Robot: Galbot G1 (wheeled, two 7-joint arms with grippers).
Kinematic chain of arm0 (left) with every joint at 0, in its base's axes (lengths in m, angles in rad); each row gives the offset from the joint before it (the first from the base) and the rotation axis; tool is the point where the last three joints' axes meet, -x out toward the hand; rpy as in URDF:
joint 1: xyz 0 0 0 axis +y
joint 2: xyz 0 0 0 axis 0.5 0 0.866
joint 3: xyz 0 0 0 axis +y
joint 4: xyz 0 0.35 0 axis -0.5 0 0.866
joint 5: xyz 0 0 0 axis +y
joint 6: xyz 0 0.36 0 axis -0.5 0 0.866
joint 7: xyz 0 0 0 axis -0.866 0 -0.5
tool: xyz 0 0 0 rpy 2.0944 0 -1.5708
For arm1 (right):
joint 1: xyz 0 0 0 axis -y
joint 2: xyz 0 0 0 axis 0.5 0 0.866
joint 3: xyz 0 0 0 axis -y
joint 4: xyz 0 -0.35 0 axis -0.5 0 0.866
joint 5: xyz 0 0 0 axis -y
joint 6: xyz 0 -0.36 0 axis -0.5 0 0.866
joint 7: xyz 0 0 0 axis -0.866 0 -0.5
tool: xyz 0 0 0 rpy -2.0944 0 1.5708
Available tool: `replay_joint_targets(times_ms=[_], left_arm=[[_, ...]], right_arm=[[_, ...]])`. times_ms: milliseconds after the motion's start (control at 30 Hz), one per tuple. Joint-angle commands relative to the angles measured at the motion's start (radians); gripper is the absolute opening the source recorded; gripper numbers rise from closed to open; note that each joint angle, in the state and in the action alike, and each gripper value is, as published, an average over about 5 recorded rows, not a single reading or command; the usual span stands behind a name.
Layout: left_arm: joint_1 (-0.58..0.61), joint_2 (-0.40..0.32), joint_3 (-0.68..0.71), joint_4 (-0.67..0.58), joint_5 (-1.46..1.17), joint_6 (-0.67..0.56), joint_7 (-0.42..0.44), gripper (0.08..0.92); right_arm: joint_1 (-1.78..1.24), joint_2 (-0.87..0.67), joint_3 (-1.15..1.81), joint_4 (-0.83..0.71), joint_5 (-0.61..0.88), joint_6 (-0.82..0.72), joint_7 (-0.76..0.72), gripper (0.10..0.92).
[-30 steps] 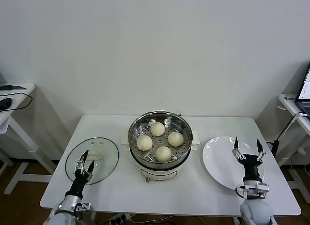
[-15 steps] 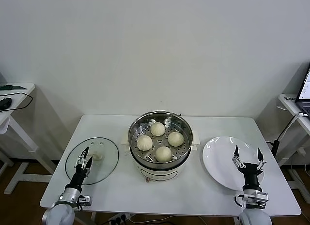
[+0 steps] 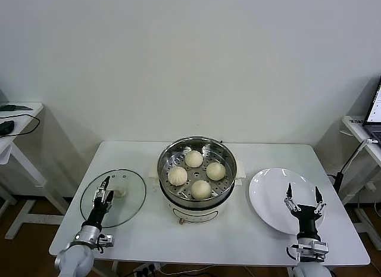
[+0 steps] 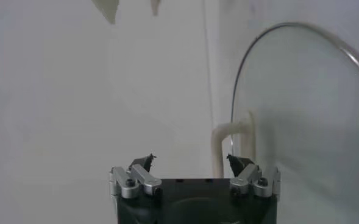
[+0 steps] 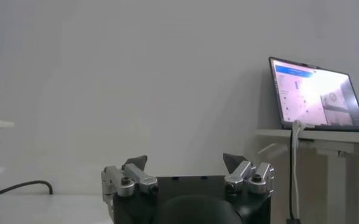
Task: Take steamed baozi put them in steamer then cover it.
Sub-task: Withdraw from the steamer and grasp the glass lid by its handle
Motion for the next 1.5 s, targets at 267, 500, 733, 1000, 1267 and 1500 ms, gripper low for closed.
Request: replay_joint_targets(times_ms=[267,500,733,1000,1267,1500], left_arm=[[-0.047,-0.006,0.014,0.051,-0.003,0.012,0.005,0.823],[-0.050,-0.009,0.015,0.047,-0.003,0.014,0.007,0.823],[-0.055,-0.009,0.015,0.054,-0.004,0.018,0.025,0.814],[-0.064,-0.008,0.016,0.085,-0.008,0.020,0.044,0.609],[-0.074,-0.010,0.015,0.107,-0.015,0.012,0.049,0.375],[-0.075,-0.014,0.013,0.104,-0.022,0.002,0.045,0.203]], right_arm=[[-0.008,0.013,0.002,0.022,-0.014,-0.002,-0.002,0.823],[-0.006,0.016,-0.002,0.022,-0.022,-0.002,-0.003,0.823],[0.001,0.023,-0.003,0.024,-0.027,-0.004,-0.001,0.823],[-0.002,0.025,-0.005,0.057,-0.023,-0.019,0.008,0.823],[-0.009,0.028,-0.015,0.111,-0.023,-0.032,0.012,0.823],[-0.017,0.031,-0.018,0.120,-0.026,-0.028,0.010,0.823]])
